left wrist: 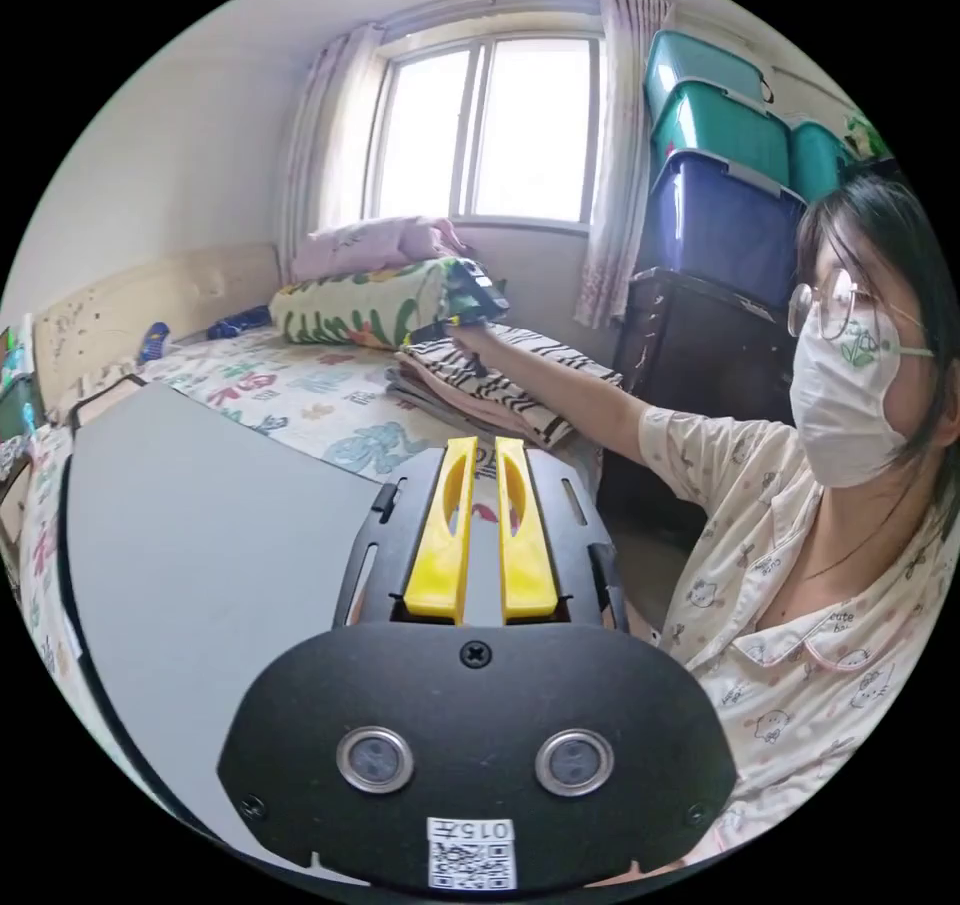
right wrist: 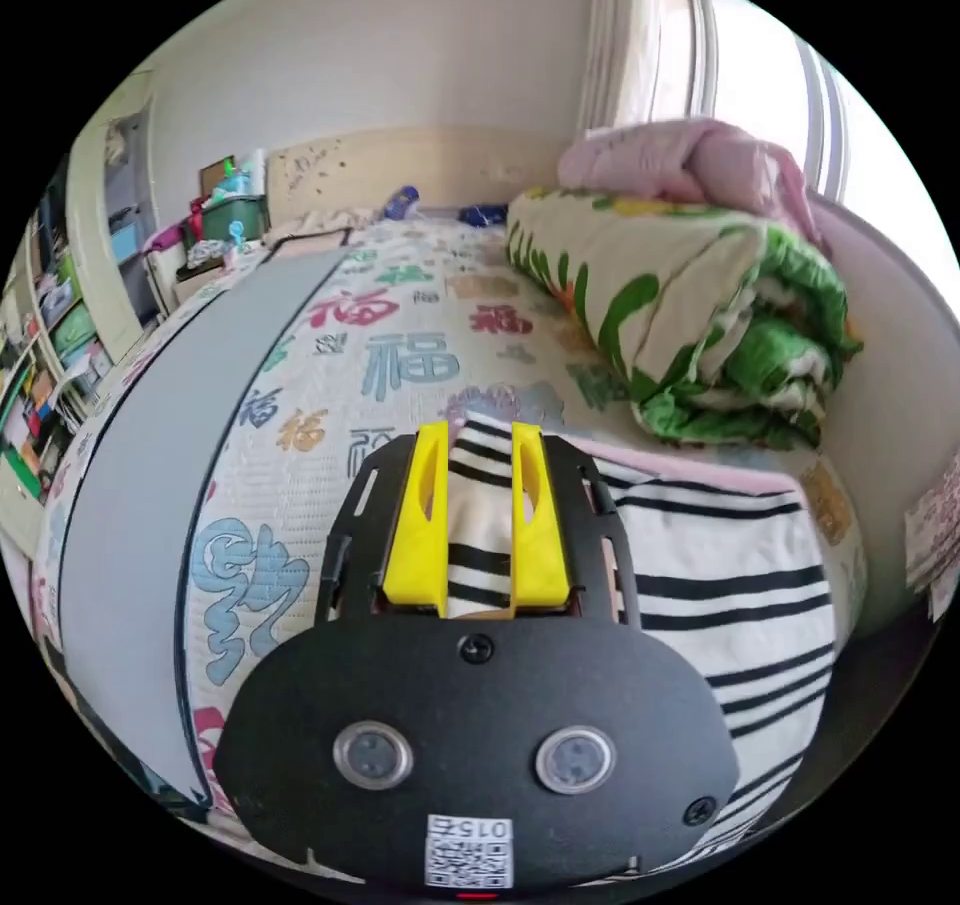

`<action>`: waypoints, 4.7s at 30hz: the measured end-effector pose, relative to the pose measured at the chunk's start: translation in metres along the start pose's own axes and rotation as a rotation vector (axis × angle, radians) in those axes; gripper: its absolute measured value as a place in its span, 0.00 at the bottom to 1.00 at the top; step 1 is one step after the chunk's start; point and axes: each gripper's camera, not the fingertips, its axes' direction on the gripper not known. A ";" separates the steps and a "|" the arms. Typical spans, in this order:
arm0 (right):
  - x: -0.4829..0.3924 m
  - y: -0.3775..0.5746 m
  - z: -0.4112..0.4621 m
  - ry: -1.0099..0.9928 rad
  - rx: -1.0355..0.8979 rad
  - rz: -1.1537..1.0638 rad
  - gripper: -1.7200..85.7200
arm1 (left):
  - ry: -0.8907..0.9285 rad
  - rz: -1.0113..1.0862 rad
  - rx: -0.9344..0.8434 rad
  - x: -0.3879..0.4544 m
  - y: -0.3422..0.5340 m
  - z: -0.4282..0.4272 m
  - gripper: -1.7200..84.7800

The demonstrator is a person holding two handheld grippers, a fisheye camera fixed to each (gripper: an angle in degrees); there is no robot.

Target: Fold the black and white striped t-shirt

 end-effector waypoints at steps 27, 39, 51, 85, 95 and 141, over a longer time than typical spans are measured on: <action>0.076 0.754 -0.772 -0.527 1.079 -0.296 0.07 | 0.247 -0.118 -0.025 0.113 -0.067 0.124 0.10; 0.217 0.926 -0.814 -0.898 0.996 -0.103 0.07 | 0.017 0.185 -0.187 0.213 -0.147 0.339 0.13; 0.220 0.960 -0.861 -0.694 0.951 -0.093 0.07 | 0.271 -0.212 -0.116 0.191 -0.164 0.521 0.09; -0.006 0.678 -0.962 -0.843 1.107 -0.038 0.07 | -0.922 0.097 0.643 0.377 0.135 -0.050 0.02; -0.196 0.414 -0.706 -0.743 0.402 -0.052 0.06 | -1.011 -0.265 0.274 0.136 0.174 0.025 0.03; -0.014 0.451 -0.679 -0.712 0.375 0.026 0.12 | -1.100 -0.739 0.379 0.147 0.033 -0.179 0.12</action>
